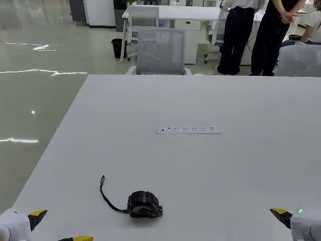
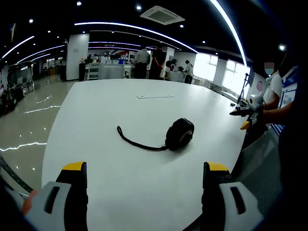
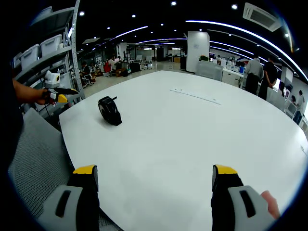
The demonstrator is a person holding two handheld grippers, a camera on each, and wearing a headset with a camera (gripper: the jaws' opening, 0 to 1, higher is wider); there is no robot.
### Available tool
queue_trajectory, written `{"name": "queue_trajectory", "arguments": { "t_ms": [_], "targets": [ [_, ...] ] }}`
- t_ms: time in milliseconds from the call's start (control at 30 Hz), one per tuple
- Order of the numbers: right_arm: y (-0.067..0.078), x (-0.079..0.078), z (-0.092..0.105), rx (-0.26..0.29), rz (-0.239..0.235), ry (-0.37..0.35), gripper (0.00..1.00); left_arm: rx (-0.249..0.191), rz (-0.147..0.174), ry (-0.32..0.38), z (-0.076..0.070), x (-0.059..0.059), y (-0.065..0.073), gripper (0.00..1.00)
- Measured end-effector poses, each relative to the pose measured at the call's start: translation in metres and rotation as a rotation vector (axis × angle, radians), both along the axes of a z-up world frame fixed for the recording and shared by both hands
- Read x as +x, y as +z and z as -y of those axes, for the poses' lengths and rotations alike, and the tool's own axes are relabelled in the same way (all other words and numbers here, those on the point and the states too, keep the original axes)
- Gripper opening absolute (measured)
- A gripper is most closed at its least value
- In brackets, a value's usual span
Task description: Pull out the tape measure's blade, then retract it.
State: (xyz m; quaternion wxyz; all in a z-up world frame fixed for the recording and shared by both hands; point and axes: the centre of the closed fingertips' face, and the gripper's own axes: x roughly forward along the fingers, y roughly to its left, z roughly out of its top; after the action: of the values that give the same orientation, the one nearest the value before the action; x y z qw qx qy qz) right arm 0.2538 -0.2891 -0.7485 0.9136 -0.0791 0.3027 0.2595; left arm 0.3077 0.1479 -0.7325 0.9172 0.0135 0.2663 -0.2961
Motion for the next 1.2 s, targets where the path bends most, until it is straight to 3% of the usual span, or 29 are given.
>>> {"name": "queue_trajectory", "arguments": {
  "t_ms": [1200],
  "targets": [
    [-0.0057, -0.0056, 0.0026, 0.001, -0.021, -0.012, 1.0, 0.001, -0.006, 0.004, -0.0001, 0.0, -0.0002, 0.99]
  ]
}}
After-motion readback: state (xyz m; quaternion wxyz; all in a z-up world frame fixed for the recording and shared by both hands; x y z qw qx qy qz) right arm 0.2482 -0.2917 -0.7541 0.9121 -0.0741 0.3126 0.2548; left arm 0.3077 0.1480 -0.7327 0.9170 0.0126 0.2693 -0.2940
